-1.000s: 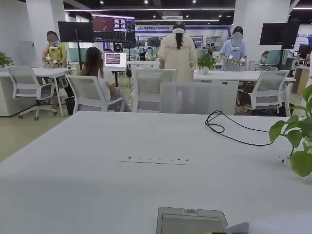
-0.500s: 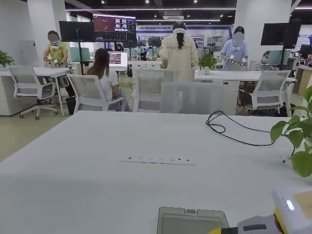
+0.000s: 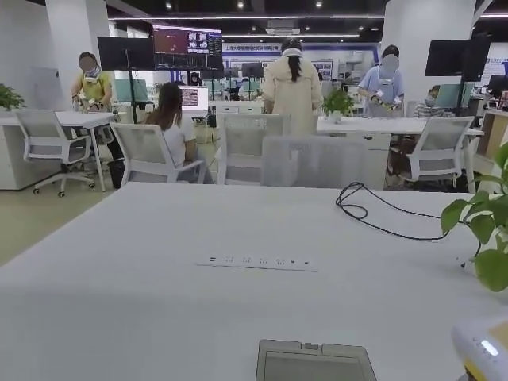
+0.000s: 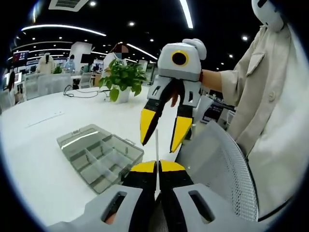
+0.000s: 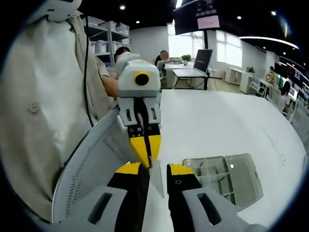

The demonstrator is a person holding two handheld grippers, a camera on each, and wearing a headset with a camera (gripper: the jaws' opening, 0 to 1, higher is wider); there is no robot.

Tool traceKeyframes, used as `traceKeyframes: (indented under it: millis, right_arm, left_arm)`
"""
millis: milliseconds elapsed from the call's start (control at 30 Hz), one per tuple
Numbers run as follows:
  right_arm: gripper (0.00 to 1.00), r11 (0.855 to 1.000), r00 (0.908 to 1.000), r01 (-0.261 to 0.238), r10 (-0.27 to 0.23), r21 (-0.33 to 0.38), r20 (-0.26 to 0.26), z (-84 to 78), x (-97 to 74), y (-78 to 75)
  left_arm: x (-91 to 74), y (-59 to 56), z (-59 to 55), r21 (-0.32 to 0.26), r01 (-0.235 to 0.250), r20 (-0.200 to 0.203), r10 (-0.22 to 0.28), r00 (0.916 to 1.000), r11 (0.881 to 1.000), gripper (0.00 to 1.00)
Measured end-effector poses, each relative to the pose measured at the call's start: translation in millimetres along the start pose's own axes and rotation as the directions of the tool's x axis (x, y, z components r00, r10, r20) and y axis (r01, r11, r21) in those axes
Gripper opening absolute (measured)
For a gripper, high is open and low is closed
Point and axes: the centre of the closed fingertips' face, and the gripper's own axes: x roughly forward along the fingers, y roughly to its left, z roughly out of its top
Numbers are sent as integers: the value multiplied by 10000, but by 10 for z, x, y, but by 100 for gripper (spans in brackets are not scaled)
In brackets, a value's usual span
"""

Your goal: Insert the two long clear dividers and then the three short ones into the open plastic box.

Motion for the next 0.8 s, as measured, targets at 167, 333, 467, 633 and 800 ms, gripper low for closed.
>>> traceKeyframes:
  millis: [167,333,467,633,800]
  right_arm:
    - [16,9979,9985,-547,546,346,46,-7,-15,112]
    - [9,9931,9957,-915,903,728,199,6,-25,182]
    - [6,9910,9939,-1100,1090,766,170,-4,-22,227]
    - [3,9895,9901,-1399,1393,352,183,9,-20,304]
    - [2,9918,9928,-1193,1190,458,89,19,-17,264]
  left_arm:
    - [13,-108,16,146,535,26,-536,9986,9985,0]
    - [7,-182,43,407,931,119,-937,9955,9948,0]
    - [0,-222,46,483,1156,88,-1161,9932,9921,0]
    - [-13,-270,39,577,1412,44,-1417,9899,9883,0]
    - [-14,-230,49,371,1224,204,-1232,9922,9918,0]
